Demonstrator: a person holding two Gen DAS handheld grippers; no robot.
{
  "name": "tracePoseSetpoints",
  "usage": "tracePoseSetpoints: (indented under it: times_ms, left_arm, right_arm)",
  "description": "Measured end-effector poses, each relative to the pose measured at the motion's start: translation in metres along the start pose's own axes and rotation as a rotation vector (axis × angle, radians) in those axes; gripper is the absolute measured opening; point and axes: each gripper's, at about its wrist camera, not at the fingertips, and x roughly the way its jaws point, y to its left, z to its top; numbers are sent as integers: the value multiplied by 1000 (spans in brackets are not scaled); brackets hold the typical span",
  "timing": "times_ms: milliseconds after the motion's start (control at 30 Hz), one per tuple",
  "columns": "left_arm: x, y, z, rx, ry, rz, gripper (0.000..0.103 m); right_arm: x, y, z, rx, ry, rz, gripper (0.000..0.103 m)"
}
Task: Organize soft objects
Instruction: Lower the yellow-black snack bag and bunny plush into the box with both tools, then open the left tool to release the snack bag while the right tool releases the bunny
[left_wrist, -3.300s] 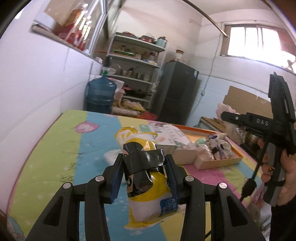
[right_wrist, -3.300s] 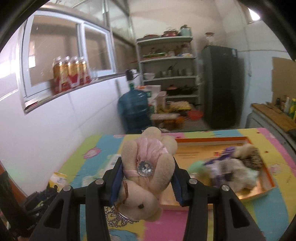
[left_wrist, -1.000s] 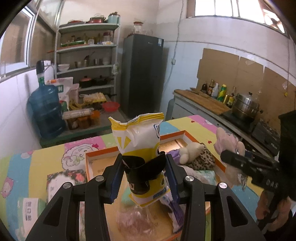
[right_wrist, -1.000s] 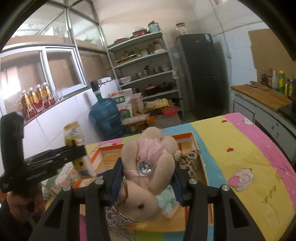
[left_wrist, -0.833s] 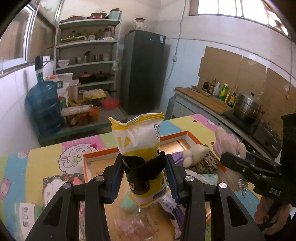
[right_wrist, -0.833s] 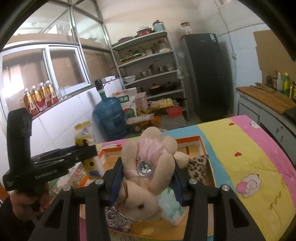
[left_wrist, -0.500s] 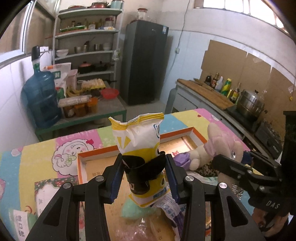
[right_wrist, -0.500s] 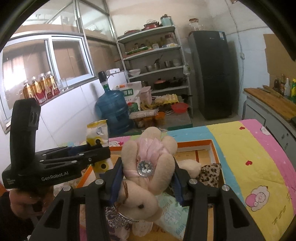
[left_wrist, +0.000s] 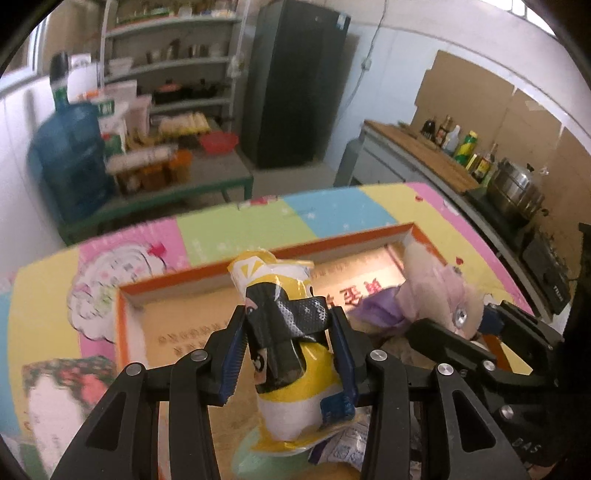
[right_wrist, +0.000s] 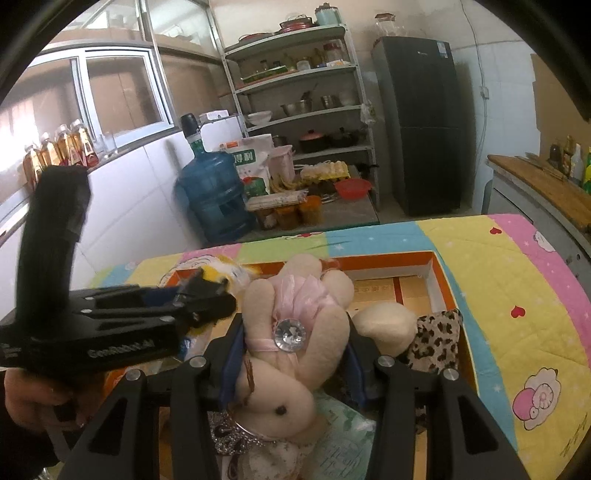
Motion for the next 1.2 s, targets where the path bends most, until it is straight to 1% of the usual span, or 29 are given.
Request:
tracePoseSetpoints:
  times_ms: [100, 300, 600, 667, 733, 833, 1033, 1200]
  left_arm:
    - [13, 1, -1, -13, 37, -2, 45]
    - [26, 2, -3, -24, 64, -1, 45]
    - [23, 6, -4, -51, 65, -20, 46]
    - [21, 7, -5, -57, 57, -25, 49]
    - [19, 7, -6, -57, 48, -23, 56]
    - [12, 8, -8, -60, 24, -30, 61]
    - [-6, 5, -9, -26, -27, -10, 65]
    - [-19, 5, -12, -31, -58, -13, 65]
  right_arm:
    - [4, 0, -2, -9, 6, -10, 48]
    - [10, -2, -3, -12, 17, -5, 50]
    - [9, -2, -4, 1, 13, 24, 57]
    - [9, -2, -4, 1, 11, 26, 58]
    - [8, -3, -4, 4, 7, 26, 58]
    - [7, -3, -5, 10, 3, 36, 59]
    - [1, -3, -5, 17, -30, 57, 60]
    - [-8, -5, -3, 28, -76, 77, 60]
